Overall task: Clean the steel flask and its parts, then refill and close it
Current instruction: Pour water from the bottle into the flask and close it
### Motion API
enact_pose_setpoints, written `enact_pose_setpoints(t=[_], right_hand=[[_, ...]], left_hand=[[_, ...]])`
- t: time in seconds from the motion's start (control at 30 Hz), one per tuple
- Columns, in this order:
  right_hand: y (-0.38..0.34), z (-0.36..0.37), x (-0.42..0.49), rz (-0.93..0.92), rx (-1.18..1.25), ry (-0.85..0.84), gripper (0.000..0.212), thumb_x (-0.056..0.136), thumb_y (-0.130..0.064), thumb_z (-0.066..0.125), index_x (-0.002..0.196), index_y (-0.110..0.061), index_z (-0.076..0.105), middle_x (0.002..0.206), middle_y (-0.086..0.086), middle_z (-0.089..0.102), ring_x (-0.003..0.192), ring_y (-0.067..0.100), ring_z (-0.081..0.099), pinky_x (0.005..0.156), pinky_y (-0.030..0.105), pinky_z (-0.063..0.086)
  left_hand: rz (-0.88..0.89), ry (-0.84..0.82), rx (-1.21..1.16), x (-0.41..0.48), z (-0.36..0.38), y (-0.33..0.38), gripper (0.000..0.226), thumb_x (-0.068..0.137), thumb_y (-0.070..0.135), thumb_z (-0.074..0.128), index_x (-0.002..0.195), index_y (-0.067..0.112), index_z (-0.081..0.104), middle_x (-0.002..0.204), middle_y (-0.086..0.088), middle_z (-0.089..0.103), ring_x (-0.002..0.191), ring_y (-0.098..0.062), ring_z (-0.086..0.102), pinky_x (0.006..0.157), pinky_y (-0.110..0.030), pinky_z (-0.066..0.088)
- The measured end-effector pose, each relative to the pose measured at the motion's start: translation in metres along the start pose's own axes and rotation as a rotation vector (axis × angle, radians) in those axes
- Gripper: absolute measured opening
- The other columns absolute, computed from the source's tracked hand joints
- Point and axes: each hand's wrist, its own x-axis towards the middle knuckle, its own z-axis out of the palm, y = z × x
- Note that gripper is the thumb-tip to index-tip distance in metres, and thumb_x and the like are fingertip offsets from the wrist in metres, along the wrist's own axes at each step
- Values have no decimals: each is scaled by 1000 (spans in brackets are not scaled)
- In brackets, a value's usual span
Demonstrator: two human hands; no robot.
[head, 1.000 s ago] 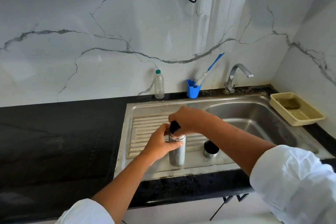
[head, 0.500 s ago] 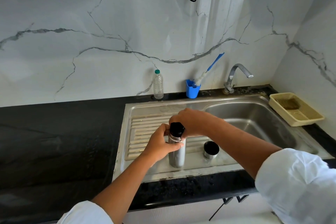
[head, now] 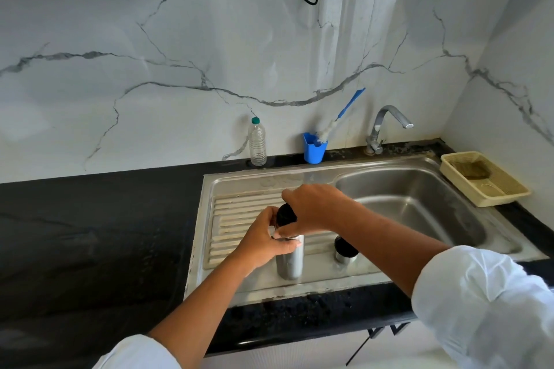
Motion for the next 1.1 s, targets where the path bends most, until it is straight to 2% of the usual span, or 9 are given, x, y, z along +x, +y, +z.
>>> enact_pose_setpoints(t=[0.13, 0.2, 0.3, 0.4, 0.57, 0.73, 0.87, 1.0, 1.1], right_hand=[[10, 0, 2, -227, -107, 34, 57, 88, -70, 54, 129, -31, 45, 98, -3, 63, 82, 21, 62, 63, 33, 51], [10, 3, 3, -225, -124, 54, 53, 89, -68, 52, 123, -28, 48, 94, -2, 63, 78, 21, 62, 62, 33, 52], [5, 9, 2, -134, -138, 127, 54, 85, -72, 49, 112, -25, 51, 82, -2, 62, 69, 21, 59, 57, 29, 47], [-2, 15, -1, 26, -78, 164, 57, 83, -75, 44, 106, -24, 51, 74, -3, 56, 68, 21, 59, 59, 29, 46], [-20, 23, -5, 257, 46, 207, 58, 86, -76, 42, 107, -23, 55, 79, -3, 57, 73, 22, 55, 64, 32, 43], [-33, 23, -8, 386, 96, 218, 60, 90, -75, 43, 108, -19, 57, 81, -1, 55, 74, 20, 51, 63, 32, 42], [-39, 19, -6, 433, 106, 182, 60, 92, -71, 43, 110, -16, 59, 92, 2, 65, 83, 22, 61, 65, 33, 44], [-41, 11, -9, 489, 178, 127, 61, 88, -71, 49, 110, -14, 59, 84, 0, 55, 78, 22, 52, 65, 33, 42], [-31, 11, -12, 496, 283, 8, 82, 73, -89, 53, 112, -17, 55, 89, -1, 59, 83, 22, 56, 69, 34, 46]], left_hand=[[8, -57, 23, 2, 1, 3, 55, 82, 11, 84, 111, 42, 50, 116, 12, 61, 104, -2, 62, 78, -12, 49], [-6, -59, 30, 4, 2, 1, 52, 80, 14, 86, 112, 41, 56, 113, 12, 68, 102, -3, 65, 84, -20, 54], [-16, -36, 40, 6, 4, -8, 50, 76, 21, 90, 115, 38, 62, 108, 14, 74, 101, -3, 68, 89, -28, 56], [-3, -1, 28, 3, 8, -11, 53, 75, 22, 91, 115, 42, 62, 109, 16, 73, 104, -1, 66, 84, -20, 52], [-3, 71, 22, 0, 16, -15, 51, 73, 28, 93, 111, 38, 60, 108, 16, 72, 107, 0, 64, 83, -17, 51], [1, 113, 69, -1, 21, -18, 45, 75, 26, 91, 105, 36, 58, 104, 15, 71, 103, -2, 65, 81, -20, 52], [14, 121, 109, 0, 23, -20, 47, 76, 26, 90, 105, 39, 55, 103, 17, 69, 103, -2, 63, 81, -20, 50], [2, 69, 106, 1, 19, -18, 48, 78, 28, 89, 110, 39, 55, 107, 20, 66, 105, -2, 60, 79, -14, 45], [19, 35, 81, 3, 16, -15, 62, 77, 26, 90, 127, 33, 55, 111, 22, 64, 107, 3, 59, 75, -8, 47]])
